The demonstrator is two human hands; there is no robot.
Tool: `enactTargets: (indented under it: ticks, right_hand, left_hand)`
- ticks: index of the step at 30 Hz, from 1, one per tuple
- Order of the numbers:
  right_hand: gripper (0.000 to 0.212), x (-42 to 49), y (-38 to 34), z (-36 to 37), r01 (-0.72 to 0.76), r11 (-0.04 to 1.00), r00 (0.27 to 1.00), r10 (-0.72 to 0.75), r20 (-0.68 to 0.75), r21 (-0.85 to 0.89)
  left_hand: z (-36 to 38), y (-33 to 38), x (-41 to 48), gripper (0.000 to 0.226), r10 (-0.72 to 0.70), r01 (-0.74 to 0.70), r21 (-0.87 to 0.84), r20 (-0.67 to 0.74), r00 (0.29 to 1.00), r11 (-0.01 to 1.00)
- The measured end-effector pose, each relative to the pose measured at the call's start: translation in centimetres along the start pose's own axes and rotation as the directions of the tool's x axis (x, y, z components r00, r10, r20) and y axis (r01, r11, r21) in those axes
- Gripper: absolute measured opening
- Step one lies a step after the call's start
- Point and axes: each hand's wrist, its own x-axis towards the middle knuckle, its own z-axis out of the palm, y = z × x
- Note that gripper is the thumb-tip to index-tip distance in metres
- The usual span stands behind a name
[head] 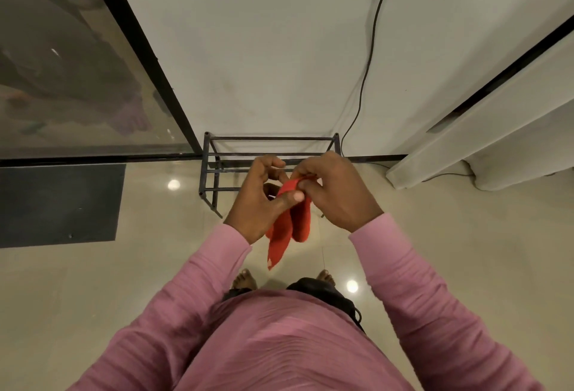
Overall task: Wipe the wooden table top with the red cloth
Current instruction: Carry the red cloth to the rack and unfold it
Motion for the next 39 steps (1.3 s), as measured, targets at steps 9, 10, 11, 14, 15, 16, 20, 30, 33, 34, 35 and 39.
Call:
enactTargets:
  ticks: [9, 10, 11, 14, 15, 16, 20, 30, 33, 34, 35, 39]
  right_hand:
    - [0.02, 1.4, 1.7, -0.9, -0.017, 0.854, 0.974, 0.132, -0.185, 0.519]
    - [0.02, 1.8, 2.1, -1.1, -0.016, 0.827, 0.958, 0.173, -0.228, 0.562]
    - [0.018, 2.3, 2.8, -1.3, -0.021, 0.804, 0.937, 0.222, -0.268, 0.594]
    - [0.011, 3.4, 5.7, -1.5, -0.106, 0.792, 0.868, 0.369, -0.332, 0.602]
    - [0.012, 3.7, 6.7, -1.5, -0.137, 0.785, 0.849, 0.407, -0.337, 0.605]
    - [0.013, 3.9, 7.7, -1.4, -0.157, 0.778, 0.832, 0.437, -0.343, 0.608]
    - [0.01, 4.4, 11.1, -0.8, -0.164, 0.807, 0.817, 0.433, -0.38, 0.567]
    - [0.015, 6.2, 21.7, 1.3, 0.084, 0.781, 0.731, 0.374, -0.571, 0.619]
    - [0.011, 7.8, 24.0, 3.5, 0.144, 0.805, 0.705, 0.324, -0.631, 0.575]
    - [0.012, 8.4, 24.7, 4.3, 0.164, 0.813, 0.691, 0.31, -0.653, 0.559]
    - [0.012, 8.9, 25.6, 5.1, 0.191, 0.816, 0.675, 0.294, -0.676, 0.546]
    - [0.009, 10.8, 29.3, 8.3, 0.248, 0.82, 0.653, 0.252, -0.714, 0.516]
  left_hand:
    - [-1.9, -5.4, 0.9, 0.02, -0.166, 0.169, 0.513, -0.053, 0.985, 0.841]
    - [-2.3, -5.7, 1.1, 0.023, -0.177, 0.165, 0.507, -0.024, 0.984, 0.846]
    - [-2.7, -5.8, 1.4, 0.025, -0.179, 0.162, 0.513, -0.016, 0.984, 0.843]
    - [-3.9, -6.1, 2.2, 0.031, -0.087, 0.125, 0.667, -0.089, 0.992, 0.734]
    - [-4.4, -6.3, 2.3, 0.033, -0.029, 0.084, 0.729, -0.089, 0.996, 0.68]
    - [-4.9, -6.3, 2.4, 0.036, 0.021, 0.022, 0.777, -0.045, 0.999, 0.629]
    - [-6.6, -6.3, 4.2, 0.053, -0.114, -0.126, 0.937, 0.171, 0.979, 0.327]
    - [-11.8, -11.7, 7.6, 0.039, 0.119, 0.104, 0.627, -0.303, 0.946, 0.772]
    - [-12.9, -13.7, 10.0, 0.055, 0.214, -0.026, 0.516, -0.308, 0.927, 0.856]
    - [-12.9, -14.4, 10.7, 0.049, 0.229, -0.048, 0.47, -0.335, 0.914, 0.881]
    - [-12.9, -15.2, 11.4, 0.044, 0.257, -0.082, 0.435, -0.362, 0.896, 0.897]
    - [-13.0, -19.1, 14.1, 0.028, 0.338, -0.155, 0.407, -0.43, 0.837, 0.9]
